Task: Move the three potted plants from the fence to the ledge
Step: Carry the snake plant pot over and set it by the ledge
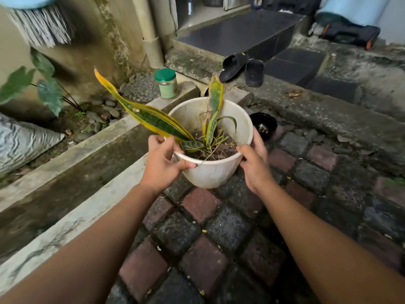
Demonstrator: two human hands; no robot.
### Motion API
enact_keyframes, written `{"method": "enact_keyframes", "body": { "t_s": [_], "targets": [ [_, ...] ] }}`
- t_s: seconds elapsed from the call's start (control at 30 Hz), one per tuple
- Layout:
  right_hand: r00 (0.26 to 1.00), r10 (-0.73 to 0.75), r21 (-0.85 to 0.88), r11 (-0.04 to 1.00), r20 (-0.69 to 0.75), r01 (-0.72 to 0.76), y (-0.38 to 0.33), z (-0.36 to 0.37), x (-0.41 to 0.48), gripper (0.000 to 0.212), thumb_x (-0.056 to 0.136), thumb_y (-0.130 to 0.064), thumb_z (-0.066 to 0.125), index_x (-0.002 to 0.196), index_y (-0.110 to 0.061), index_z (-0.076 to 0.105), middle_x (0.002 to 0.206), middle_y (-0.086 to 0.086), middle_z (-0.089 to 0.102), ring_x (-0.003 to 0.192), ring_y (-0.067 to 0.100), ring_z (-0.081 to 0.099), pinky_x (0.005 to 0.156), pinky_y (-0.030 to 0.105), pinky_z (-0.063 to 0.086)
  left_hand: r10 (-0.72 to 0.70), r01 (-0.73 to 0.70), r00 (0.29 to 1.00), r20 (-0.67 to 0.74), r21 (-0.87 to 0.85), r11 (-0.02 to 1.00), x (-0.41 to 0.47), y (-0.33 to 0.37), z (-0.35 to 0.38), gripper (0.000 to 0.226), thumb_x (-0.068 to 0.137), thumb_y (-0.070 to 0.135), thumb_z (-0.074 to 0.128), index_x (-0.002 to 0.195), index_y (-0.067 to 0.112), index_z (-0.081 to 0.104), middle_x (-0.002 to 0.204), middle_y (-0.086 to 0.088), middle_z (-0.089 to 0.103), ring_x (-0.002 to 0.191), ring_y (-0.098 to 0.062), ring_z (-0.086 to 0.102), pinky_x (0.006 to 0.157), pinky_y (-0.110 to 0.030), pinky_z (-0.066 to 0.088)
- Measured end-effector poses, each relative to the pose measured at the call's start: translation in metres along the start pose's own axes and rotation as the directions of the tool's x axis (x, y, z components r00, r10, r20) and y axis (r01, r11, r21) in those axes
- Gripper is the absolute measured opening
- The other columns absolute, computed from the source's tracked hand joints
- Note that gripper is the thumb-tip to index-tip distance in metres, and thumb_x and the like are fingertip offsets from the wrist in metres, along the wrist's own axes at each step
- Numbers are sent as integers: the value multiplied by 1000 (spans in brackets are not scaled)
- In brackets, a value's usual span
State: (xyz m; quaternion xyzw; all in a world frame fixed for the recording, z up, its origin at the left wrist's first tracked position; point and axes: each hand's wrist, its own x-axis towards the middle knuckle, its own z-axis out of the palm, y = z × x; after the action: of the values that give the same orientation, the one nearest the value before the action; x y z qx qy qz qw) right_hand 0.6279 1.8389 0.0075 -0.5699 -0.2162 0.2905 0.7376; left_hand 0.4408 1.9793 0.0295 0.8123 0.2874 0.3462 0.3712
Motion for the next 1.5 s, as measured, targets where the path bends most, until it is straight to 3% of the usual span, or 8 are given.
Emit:
{"method": "enact_keyframes", "body": {
  "t_s": [0.13, 0.27, 0.5, 0.63, 0.87, 1.07, 1.37, 1.5],
  "targets": [
    [999, -28, -49, 998, -15, 27, -14, -1, 22, 72, 79, -10, 56, 151, -19, 54, 147, 19, 58, 126, 26, 61, 109, 50, 49, -21, 21, 1000, -11, -34, 999, 9, 5, 12, 48, 59, 25, 97, 71, 30, 50, 108, -9, 37, 113, -33, 41, 92, -51, 52],
    [999, -40, -91, 995, -26, 38, -25, -5, 43, 64, 78, -10, 53, 139, -28, 61, 135, 13, 68, 111, 16, 66, 94, 37, 53, -24, 21, 999, -24, -118, 993, 19, 6, 28, 46, 57, 39, 92, 70, 27, 49, 107, -6, 36, 110, -24, 40, 71, -32, 56],
    [996, 5, -135, 991, -89, -17, -23, -18, 60, 54, 80, -15, 44, 126, -37, 64, 132, 6, 72, 128, 30, 64, 113, 57, 50, -7, 7, 1000, -18, -28, 1000, 20, 9, 53, 52, 59, 60, 87, 83, 27, 54, 99, 4, 37, 92, -4, 26, 89, -1, 33],
    [998, 31, -179, 983, -48, -39, -20, -26, 67, 60, 83, -19, 41, 140, -35, 49, 144, 8, 64, 135, 31, 59, 115, 61, 46, -96, 105, 992, 78, -124, 987, 15, 14, 51, 24, 88, 55, 74, 89, 36, 59, 108, 9, 41, 131, -17, 35, 104, -54, 51],
    [993, 113, -210, 971, -25, -116, -20, -36, 78, 64, 79, -21, 42, 138, -45, 45, 134, 2, 67, 130, 35, 62, 105, 59, 53, -209, 207, 978, 16, -227, 952, 12, 36, 60, 15, 99, 36, 69, 88, 40, 59, 115, 0, 50, 138, -34, 40, 95, -74, 49],
    [991, 130, -201, 971, -21, -132, -24, -43, 93, 55, 72, -16, 45, 115, -47, 62, 105, -8, 78, 108, 28, 67, 96, 53, 53, -278, 250, 958, -75, -261, 933, 1, 51, 83, 9, 99, 33, 68, 94, 31, 60, 122, -18, 54, 141, -32, 31, 121, -51, 31],
    [997, 70, -178, 981, -31, -75, -21, -34, 91, 65, 74, -14, 47, 134, -38, 56, 130, 8, 72, 127, 41, 64, 103, 59, 54, -278, 264, 960, -31, -238, 935, 5, 44, 69, 15, 98, 30, 71, 89, 35, 61, 115, -7, 46, 136, -31, 35, 119, -47, 32],
    [996, 74, -186, 979, -54, -83, -21, -35, 88, 73, 74, -15, 47, 144, -33, 53, 133, 9, 71, 126, 41, 65, 99, 56, 56, -266, 261, 964, 1, -206, 943, 4, 46, 69, 7, 100, 29, 69, 96, 28, 63, 128, -20, 51, 141, -31, 32, 118, -39, 31]
  ]
}}
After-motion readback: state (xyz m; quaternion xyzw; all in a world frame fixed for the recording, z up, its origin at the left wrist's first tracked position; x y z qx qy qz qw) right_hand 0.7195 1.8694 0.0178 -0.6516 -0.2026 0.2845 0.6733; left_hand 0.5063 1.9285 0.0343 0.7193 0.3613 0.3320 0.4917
